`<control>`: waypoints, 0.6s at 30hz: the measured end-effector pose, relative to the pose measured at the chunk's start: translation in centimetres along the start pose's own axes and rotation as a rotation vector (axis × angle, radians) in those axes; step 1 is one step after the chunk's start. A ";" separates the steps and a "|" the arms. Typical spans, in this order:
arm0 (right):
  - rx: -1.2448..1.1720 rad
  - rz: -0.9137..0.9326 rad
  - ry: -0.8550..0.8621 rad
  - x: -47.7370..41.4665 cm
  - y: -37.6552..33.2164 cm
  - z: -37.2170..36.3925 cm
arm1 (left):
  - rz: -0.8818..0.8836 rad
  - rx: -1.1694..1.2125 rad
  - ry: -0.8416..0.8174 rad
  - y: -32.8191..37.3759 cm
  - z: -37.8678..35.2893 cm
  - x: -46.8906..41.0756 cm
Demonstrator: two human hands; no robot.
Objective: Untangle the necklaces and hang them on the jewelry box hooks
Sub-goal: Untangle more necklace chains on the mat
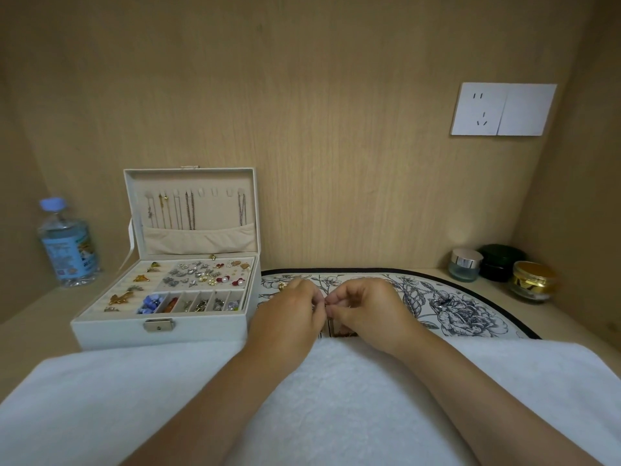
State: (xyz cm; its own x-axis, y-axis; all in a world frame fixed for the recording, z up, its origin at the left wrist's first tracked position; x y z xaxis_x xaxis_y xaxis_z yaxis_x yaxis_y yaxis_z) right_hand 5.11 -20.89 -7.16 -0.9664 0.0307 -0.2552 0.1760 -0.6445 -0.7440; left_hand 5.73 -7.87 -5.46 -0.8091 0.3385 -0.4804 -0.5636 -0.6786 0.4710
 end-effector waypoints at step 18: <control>-0.267 -0.110 -0.134 0.7 0.4 -0.2 | -0.211 0.130 -0.039 0.7 0.2 -0.1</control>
State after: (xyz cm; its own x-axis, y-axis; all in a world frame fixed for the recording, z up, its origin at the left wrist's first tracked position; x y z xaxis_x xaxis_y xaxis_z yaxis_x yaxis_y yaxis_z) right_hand 4.57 -21.00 -7.75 -0.9953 -0.0231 -0.0938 0.0948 -0.4189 -0.9031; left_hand 5.36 -8.28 -4.94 -0.6754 0.4908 -0.5504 -0.7356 -0.5013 0.4556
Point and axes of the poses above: each hand's wrist, its own x-axis away from the middle knuckle, its own z-axis out of the back of the hand, y = z × x, the point moved 10 cm from there along -x, towards the middle knuckle, and after that the axes turned 9 degrees about x, right-handed, at the moved point
